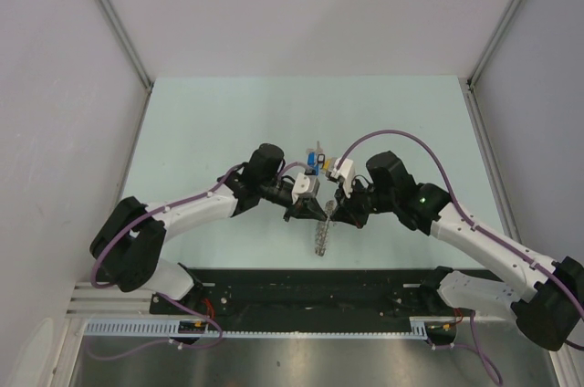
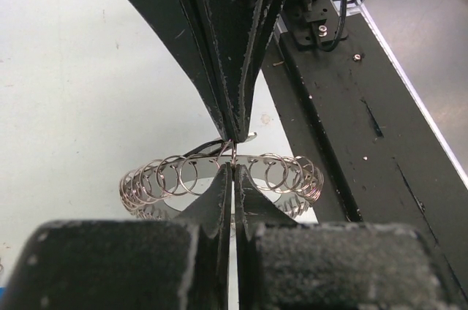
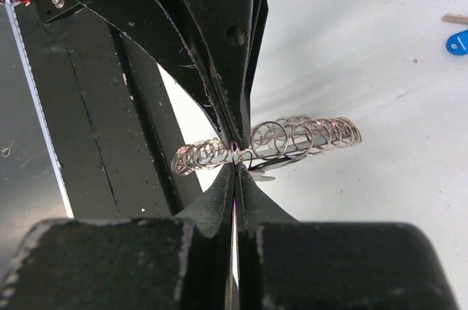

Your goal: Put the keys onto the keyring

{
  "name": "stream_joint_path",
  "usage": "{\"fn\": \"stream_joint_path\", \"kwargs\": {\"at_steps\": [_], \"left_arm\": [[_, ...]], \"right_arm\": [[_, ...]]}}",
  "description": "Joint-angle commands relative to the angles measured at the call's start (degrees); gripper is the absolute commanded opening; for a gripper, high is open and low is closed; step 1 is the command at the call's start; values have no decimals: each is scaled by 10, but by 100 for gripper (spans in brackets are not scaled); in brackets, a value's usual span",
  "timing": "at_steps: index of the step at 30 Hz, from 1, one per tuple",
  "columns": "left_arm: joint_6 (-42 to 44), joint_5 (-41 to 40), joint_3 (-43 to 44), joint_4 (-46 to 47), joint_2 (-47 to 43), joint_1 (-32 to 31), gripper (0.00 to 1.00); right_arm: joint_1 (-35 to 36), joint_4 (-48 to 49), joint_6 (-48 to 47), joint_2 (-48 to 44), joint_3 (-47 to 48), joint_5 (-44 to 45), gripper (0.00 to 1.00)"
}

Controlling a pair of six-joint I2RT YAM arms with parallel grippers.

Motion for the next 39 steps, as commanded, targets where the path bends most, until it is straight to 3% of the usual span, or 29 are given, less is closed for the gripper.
{"fn": "stream_joint_path", "kwargs": {"at_steps": [1,18,25,31,39], "left_arm": [[-5,13,14,24,-14,-8,1],[-111,-110,-47,142,-57,13,0],[-285,-211,-77,203,-83,61,0],[-346,-362,-123,139,-190,87,0],[-337,-529,-105,-56,-355,92,0]], "right_arm": [[-2,24,6,-10,9,21,0],[-2,1,50,-41,9,99,0],[-12,-17,109,-8,9,185,0],[-46,-54,188,46,9,204,0],[-43,-90,232,159,26,203,1]]}}
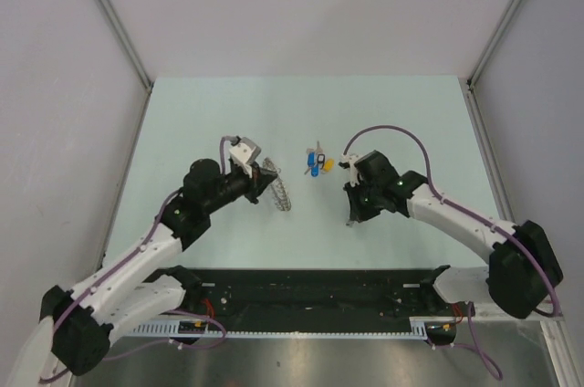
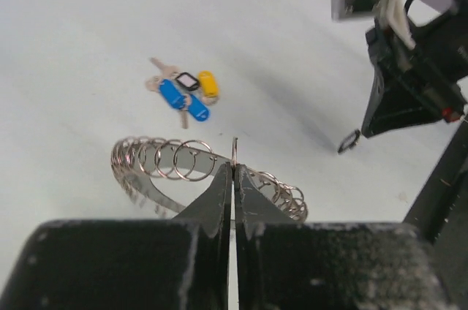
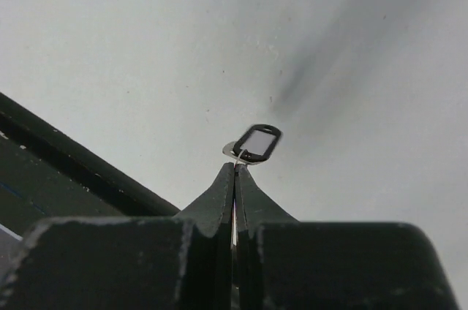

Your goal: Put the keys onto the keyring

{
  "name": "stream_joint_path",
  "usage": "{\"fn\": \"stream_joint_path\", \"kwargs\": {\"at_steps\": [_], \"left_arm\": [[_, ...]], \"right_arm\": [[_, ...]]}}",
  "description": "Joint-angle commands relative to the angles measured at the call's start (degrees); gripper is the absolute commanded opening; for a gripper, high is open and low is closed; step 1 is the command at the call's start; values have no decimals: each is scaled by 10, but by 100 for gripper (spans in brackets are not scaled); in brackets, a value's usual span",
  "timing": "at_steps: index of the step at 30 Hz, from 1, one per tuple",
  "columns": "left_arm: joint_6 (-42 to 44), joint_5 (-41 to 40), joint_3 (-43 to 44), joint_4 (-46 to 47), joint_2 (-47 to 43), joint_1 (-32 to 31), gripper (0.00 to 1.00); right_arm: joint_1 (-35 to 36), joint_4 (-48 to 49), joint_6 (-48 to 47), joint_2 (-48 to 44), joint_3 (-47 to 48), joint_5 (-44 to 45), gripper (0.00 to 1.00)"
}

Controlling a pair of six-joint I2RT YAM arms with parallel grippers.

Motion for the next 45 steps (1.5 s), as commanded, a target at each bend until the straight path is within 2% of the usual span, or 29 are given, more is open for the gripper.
{"fn": "stream_joint_path", "kwargs": {"at_steps": [1,6,12,17,22,25,32,36,41,45], "left_arm": [[-15,-121,29,-115,-85,4,0],[14,-177,34,-183,-145,5,0],[20,-230,-3,-167,-209,6,1],[23,-243,-7,-165,-226,8,0],[23,-235,-10,-161,-235,19,0],[22,-224,-10,-161,-236,27,0],[21,-222,-16,-158,-245,42,0],[19,-223,-19,-154,-246,46,0],[18,-221,-20,-153,-243,55,0],[19,-207,-20,-149,-245,66,0]], "right_arm": [[14,-30,33,71,31,13,2],[60,-36,16,181,94,69,4],[109,-29,-6,294,174,140,6],[120,4,-21,322,193,168,7],[120,50,-42,317,194,169,6],[122,73,-50,306,193,148,0],[124,116,-81,263,182,105,0],[123,155,-102,200,146,88,0],[110,147,-104,138,102,87,0],[100,142,-101,77,51,40,0]]}}
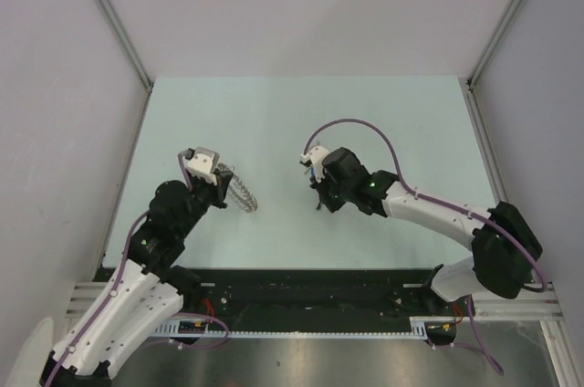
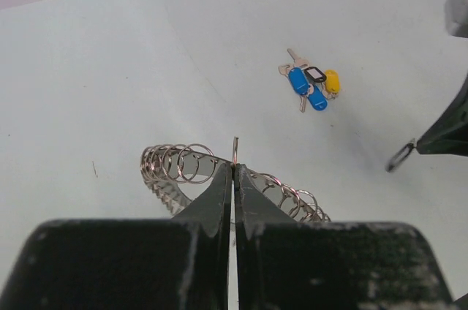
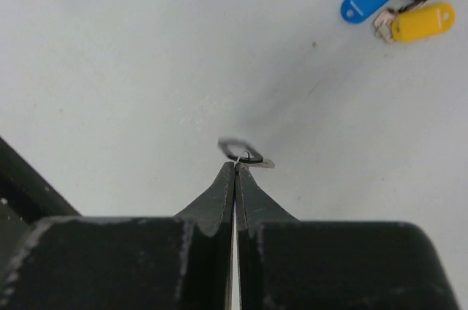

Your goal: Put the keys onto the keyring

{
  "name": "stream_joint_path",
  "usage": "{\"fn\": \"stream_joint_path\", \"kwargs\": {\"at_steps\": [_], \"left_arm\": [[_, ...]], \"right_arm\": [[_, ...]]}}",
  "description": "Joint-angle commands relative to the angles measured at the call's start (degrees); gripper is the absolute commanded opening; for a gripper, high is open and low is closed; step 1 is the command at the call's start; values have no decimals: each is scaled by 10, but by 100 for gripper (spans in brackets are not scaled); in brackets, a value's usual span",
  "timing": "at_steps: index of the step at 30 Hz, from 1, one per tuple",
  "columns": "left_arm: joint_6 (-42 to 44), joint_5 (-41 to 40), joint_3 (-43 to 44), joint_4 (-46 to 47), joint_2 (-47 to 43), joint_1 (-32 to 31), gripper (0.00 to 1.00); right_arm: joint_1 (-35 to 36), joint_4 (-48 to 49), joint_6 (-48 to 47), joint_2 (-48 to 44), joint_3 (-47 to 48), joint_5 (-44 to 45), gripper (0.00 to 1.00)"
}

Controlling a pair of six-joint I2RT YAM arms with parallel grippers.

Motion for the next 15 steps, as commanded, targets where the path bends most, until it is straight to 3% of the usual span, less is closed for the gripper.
{"fn": "stream_joint_path", "kwargs": {"at_steps": [1,6,15], "left_arm": [[3,20,1,36,-5,18,1],[-1,38,0,42,-4,36,0],[-1,59,-3,41,-15,48,0]], "right_arm": [[-12,7,-11,-70,-54,-57,0],[-18,28,-23,-84,-82,-88,0],[-17,168,-42,20,-79,-160,0]]}}
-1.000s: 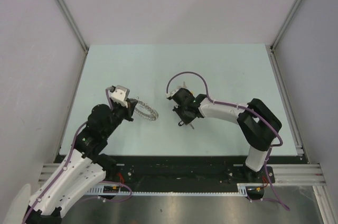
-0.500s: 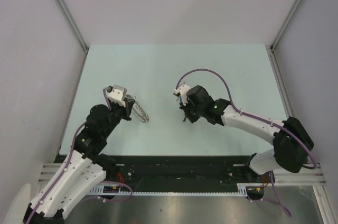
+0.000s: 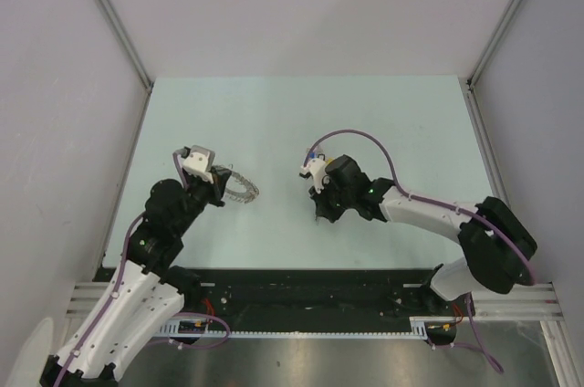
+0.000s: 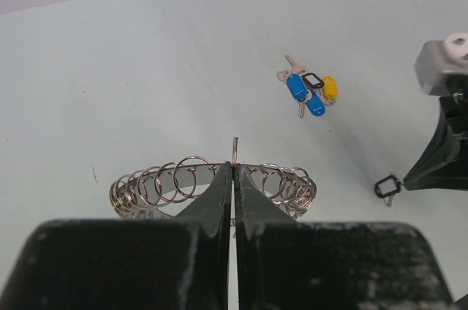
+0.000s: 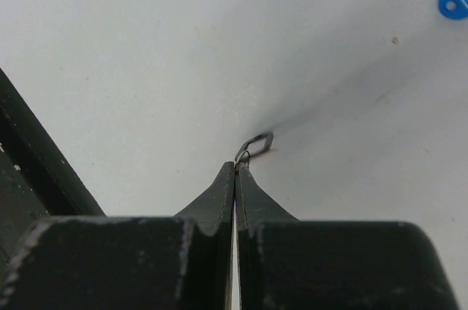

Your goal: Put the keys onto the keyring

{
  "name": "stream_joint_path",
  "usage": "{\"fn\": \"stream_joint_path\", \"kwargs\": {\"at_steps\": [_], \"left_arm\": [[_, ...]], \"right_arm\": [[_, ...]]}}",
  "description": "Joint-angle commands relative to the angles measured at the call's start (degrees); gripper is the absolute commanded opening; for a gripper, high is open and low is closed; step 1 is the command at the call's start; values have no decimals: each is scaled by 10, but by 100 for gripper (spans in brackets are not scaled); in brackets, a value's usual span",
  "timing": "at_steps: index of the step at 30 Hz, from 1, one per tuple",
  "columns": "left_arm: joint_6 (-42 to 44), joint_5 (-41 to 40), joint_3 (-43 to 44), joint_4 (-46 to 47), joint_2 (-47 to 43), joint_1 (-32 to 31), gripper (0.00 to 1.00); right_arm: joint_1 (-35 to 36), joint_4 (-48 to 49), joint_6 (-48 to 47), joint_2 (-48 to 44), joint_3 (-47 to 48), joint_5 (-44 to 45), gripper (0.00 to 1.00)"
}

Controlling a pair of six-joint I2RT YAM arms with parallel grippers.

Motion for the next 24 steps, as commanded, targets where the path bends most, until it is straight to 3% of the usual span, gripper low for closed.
{"fn": "stream_joint_path", "kwargs": {"at_steps": [1,15,18,24], "left_arm": [[1,12,-3,35,-14,9,0],[4,18,-2,32,-23,12,0],[3,21,-2,32,-24,14,0],[3,25,-1,31,-29,17,0]], "right_arm": [[-2,116,-15,43,6,-49,0],[1,254,-25,153,21,30,5],[3,260,-22,146,21,41,11],[20,242,-7,107,21,92,35]]}}
